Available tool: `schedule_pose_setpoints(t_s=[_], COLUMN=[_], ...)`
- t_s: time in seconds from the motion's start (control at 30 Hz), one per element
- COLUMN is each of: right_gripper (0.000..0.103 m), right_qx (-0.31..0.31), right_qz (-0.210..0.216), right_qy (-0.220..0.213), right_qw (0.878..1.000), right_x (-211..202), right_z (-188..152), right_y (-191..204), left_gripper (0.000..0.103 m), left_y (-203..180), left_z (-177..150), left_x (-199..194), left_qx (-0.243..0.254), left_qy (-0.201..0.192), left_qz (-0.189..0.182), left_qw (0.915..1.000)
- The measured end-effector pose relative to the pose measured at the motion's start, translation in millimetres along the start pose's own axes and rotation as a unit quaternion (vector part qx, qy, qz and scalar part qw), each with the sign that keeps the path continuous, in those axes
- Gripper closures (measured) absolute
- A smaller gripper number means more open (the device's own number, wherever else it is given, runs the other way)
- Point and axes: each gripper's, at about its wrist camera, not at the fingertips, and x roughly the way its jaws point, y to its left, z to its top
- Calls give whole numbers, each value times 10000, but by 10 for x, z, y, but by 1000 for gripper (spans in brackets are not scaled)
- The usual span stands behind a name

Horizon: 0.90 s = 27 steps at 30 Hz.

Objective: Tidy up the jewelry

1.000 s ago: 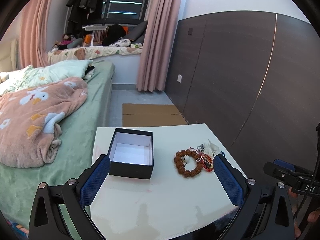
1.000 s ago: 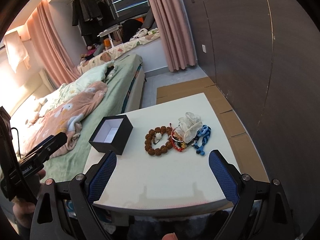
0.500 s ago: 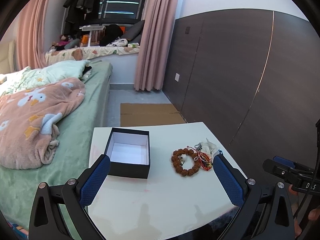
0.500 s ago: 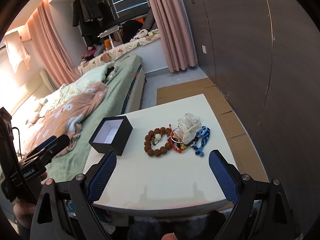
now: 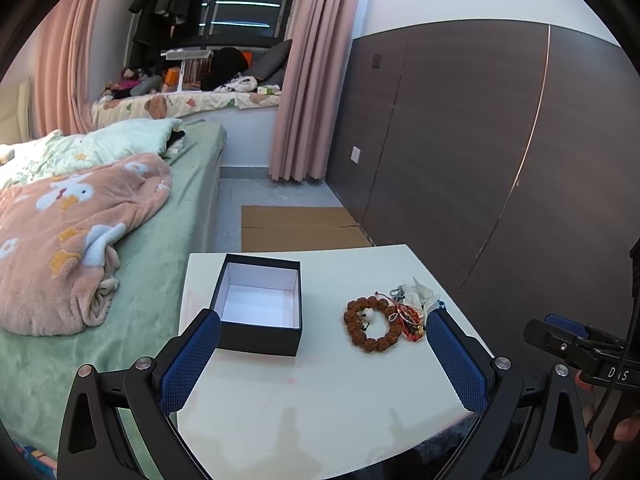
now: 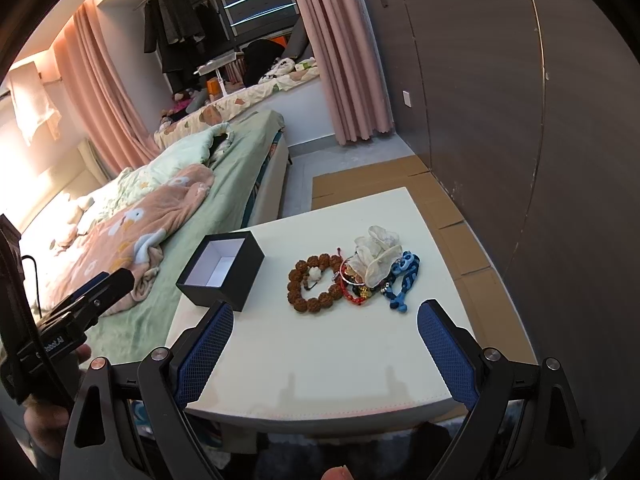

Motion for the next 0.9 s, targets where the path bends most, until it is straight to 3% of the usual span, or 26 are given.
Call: schedule_pose_setpoints(t_s=[0.9], right_gripper=[9], right_qx=[3], right_qz=[-22], right_qy=[-8], right_qw=[10000], right_x=[-14], right_z=[7], right_y=[-20], left_gripper=[1], left_y=[-17], left_z=[-20], left_x=[23], left_qx=[7], left_qy=[32], left_qz=[-32], left_qw=[10000])
